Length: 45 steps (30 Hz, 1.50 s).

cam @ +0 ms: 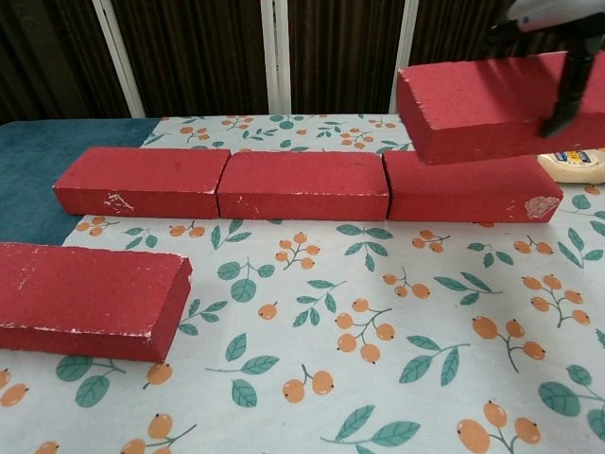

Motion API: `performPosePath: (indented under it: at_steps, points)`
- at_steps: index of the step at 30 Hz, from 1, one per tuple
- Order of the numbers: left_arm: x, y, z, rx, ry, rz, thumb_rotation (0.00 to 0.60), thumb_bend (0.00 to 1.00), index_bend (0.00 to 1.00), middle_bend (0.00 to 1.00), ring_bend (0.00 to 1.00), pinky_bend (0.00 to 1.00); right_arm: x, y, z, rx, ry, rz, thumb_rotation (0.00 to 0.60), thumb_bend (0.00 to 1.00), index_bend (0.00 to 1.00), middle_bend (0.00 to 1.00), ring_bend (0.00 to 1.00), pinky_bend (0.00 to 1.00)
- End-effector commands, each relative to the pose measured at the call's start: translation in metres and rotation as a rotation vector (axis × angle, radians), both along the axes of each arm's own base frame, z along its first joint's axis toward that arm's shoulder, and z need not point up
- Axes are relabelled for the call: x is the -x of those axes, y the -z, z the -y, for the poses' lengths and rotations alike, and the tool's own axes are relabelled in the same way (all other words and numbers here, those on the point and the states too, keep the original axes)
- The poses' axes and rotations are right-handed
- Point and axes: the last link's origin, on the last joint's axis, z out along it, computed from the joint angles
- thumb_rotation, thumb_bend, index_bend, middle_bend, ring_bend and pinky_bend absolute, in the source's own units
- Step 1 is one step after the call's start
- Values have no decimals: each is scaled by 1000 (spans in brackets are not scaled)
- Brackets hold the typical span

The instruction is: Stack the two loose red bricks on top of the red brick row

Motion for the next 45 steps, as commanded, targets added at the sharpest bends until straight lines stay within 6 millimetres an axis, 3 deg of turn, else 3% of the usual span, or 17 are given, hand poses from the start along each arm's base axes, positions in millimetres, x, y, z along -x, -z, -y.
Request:
performPosePath:
  at_steps: [1, 9, 17, 31, 45]
  points:
    - [2, -1, -3, -7, -8, -2, 600, 8, 0, 0, 0, 108, -78, 49, 31, -7, 41, -141, 600, 133, 287, 337, 227, 0]
    - [6, -2, -9, -10, -23, -4, 600, 8, 0, 0, 0, 108, -118, 90, 59, 5, 208, -172, 600, 135, 304, 341, 231, 0]
    - [10, -7, -13, -21, -42, 12, 600, 8, 0, 0, 0, 108, -138, 106, 76, 19, 291, -123, 600, 136, 304, 341, 234, 0]
    - [14, -8, -17, -38, -58, 2, 600, 8, 0, 0, 0, 108, -132, 133, 92, -32, 300, -89, 600, 135, 304, 344, 236, 0]
    - [14, -6, -18, -54, -71, -21, 600, 7, 0, 0, 0, 108, -119, 142, 105, -56, 292, -62, 600, 136, 308, 346, 238, 0]
